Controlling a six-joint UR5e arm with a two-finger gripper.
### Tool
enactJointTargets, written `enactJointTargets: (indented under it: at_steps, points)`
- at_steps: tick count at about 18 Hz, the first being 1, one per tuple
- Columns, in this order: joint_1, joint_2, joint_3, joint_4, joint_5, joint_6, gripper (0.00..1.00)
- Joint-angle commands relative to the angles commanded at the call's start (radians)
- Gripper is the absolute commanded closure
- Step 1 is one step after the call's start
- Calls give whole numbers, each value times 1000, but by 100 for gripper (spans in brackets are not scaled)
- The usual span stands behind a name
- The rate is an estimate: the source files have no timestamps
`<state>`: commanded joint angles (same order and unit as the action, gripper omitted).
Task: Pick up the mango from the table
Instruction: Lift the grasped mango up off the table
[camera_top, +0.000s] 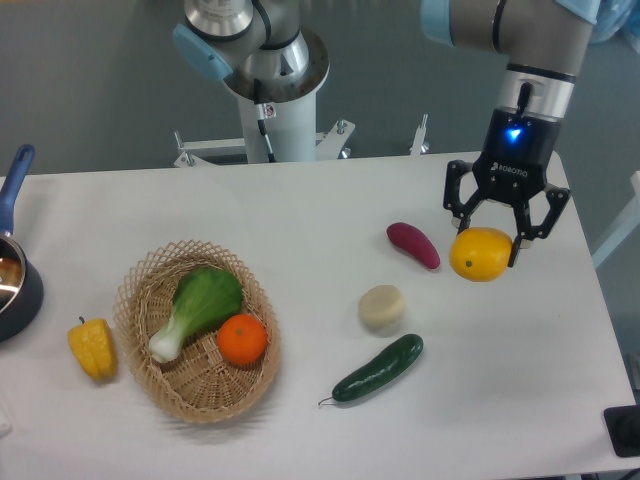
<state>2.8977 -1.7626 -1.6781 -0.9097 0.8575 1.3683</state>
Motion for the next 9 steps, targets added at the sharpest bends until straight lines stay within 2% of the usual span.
enactJointTargets:
  at_steps: [9]
  points:
    - [-6,-2,2,0,0,-2,59]
